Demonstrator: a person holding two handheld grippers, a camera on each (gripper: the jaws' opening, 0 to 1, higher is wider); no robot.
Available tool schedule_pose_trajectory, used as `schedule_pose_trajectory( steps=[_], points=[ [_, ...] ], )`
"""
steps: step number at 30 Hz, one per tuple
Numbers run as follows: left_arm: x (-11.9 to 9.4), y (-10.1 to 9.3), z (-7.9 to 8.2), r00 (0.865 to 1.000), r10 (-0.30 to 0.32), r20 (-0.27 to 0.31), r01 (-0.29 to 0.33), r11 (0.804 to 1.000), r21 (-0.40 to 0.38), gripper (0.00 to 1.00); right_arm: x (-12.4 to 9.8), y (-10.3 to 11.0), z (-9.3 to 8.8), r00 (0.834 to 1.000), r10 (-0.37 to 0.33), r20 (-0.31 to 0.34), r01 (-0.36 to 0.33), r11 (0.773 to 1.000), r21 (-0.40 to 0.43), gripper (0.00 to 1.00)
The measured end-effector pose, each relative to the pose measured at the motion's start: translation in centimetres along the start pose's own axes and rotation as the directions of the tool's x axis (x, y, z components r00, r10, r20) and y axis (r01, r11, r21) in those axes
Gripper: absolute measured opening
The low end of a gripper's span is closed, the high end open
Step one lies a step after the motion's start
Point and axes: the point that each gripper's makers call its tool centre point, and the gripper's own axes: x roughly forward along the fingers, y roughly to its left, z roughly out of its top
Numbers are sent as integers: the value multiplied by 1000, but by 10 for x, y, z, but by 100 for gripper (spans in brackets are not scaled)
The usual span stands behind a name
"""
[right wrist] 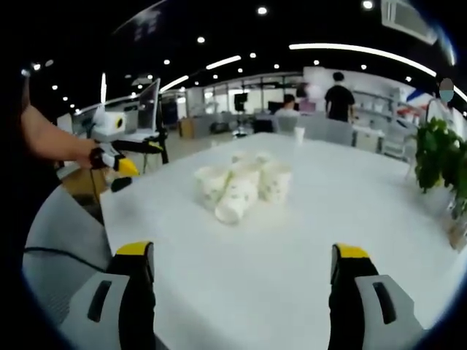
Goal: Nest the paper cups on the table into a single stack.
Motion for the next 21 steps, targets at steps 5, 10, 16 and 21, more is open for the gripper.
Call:
schedule_pose_trajectory(
  steps=[5, 10, 16, 21],
  points=[
    [14, -4, 2, 1000, -19, 2, 19, 1000, 4, 93, -3, 0, -2, 1000, -5, -3, 5, 1000, 8, 100],
    [29, -5, 6, 999, -35, 7, 35, 999, 23, 92, -4, 0, -2, 1000, -8, -3, 8, 1000, 15, 99],
    [46, -2, 13, 999, -38, 24, 38, 999, 8, 89, -3, 1, -3, 1000, -13, -5, 13, 1000, 20, 100],
    [59, 0, 16, 998, -50, 26, 50, 999, 5, 87, -1, 5, 0, 1000, -4, -6, 5, 1000, 19, 100]
  ],
)
